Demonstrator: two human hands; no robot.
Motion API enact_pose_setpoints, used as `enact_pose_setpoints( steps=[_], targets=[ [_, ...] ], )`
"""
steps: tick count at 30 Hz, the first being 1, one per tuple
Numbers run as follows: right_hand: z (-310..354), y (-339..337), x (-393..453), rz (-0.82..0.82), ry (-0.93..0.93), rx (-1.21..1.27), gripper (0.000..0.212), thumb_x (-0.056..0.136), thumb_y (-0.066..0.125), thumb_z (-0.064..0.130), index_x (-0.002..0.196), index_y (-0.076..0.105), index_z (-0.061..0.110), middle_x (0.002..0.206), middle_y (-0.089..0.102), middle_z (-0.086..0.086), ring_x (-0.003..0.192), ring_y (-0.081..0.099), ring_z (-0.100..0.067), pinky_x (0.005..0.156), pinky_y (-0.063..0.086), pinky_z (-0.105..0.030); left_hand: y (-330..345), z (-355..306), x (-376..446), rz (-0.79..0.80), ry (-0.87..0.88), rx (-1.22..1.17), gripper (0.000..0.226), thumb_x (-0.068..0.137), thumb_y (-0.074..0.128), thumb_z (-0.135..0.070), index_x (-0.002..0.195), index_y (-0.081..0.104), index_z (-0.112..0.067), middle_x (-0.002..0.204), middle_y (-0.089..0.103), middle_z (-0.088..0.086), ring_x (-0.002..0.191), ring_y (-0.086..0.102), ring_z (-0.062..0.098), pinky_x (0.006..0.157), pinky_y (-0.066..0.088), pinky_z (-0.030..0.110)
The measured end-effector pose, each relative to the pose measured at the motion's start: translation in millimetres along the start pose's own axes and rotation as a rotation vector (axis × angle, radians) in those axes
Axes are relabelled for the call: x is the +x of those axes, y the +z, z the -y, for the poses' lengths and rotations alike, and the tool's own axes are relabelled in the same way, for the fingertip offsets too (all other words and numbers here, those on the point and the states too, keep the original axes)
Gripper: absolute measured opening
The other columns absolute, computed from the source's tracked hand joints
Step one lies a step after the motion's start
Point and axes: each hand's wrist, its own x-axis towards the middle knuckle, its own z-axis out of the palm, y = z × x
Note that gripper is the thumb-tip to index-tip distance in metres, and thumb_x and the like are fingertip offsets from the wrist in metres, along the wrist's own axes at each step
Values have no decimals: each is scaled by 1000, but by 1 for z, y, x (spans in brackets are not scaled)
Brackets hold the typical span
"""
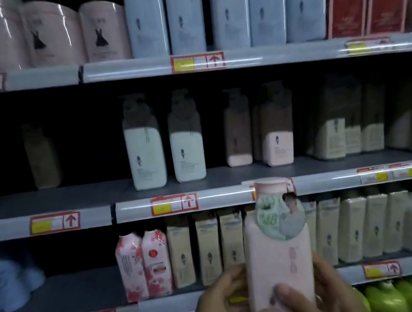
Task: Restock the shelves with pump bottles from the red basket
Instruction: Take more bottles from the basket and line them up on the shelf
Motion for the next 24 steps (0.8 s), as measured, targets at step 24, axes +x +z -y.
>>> enact_pose_setpoints(
  steps=[24],
  targets=[
    [33,8,326,184,-413,-405,41,87,76,32,124,60,42,120,69,11,109,65,0,90,56,-30,-31,-123,274,-244,324,269,62,76,83,-8,130,53,-20,123,69,1,104,67,10,93,57,31]
  ],
)
